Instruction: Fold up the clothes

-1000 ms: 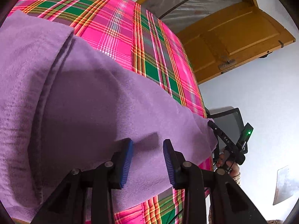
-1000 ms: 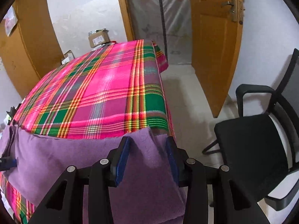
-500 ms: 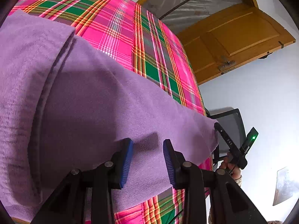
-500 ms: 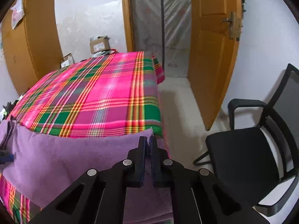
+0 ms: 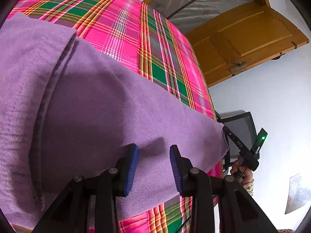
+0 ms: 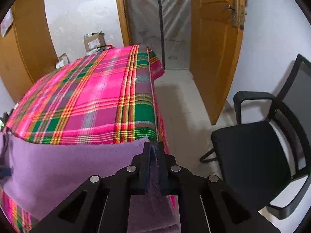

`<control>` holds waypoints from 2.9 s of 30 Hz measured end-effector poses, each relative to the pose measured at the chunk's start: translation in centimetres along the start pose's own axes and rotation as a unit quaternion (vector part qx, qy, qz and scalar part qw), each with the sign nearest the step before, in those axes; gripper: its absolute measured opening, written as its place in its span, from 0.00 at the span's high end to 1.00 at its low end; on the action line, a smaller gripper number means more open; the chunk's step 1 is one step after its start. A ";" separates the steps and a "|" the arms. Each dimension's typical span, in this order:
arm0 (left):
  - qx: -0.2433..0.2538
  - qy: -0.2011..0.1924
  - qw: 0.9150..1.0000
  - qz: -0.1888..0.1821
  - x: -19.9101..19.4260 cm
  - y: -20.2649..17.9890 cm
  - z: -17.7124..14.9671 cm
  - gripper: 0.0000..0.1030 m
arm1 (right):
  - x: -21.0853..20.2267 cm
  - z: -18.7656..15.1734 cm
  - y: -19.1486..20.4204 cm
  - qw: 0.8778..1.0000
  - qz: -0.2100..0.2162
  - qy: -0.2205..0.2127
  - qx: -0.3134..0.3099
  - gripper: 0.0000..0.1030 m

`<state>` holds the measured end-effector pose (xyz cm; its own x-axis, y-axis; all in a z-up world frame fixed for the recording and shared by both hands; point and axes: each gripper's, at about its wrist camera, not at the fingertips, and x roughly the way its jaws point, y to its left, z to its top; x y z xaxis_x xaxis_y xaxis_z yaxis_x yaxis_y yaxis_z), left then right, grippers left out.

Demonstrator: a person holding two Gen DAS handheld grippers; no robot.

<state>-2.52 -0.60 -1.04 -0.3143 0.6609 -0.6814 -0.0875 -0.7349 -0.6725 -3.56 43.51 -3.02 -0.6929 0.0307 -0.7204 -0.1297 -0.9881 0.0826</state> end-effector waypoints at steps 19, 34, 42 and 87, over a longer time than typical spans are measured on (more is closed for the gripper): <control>0.026 0.004 1.000 0.009 0.2 -2.0 0.0 0.66 | -2.3 -4.6 -2.3 0.998 0.036 0.022 0.057 0.64; 0.062 0.032 0.998 -0.001 2.7 -4.9 0.6 0.66 | -2.9 -6.5 -3.8 0.985 0.096 0.030 0.139 0.63; 0.067 0.050 0.996 -0.006 3.9 -5.4 0.4 0.66 | -3.2 -6.0 -2.9 0.988 0.083 0.023 0.126 0.83; 0.087 0.172 0.976 -0.104 16.5 -15.0 1.4 0.67 | -8.0 -4.3 2.8 0.992 0.101 -0.069 0.010 0.89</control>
<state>-7.76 21.11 -1.82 0.0605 0.7884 -0.6122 -0.2840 -0.5743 -0.7678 4.66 39.87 -0.02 -0.7971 -0.1460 -0.5860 0.0089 -0.9731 0.2304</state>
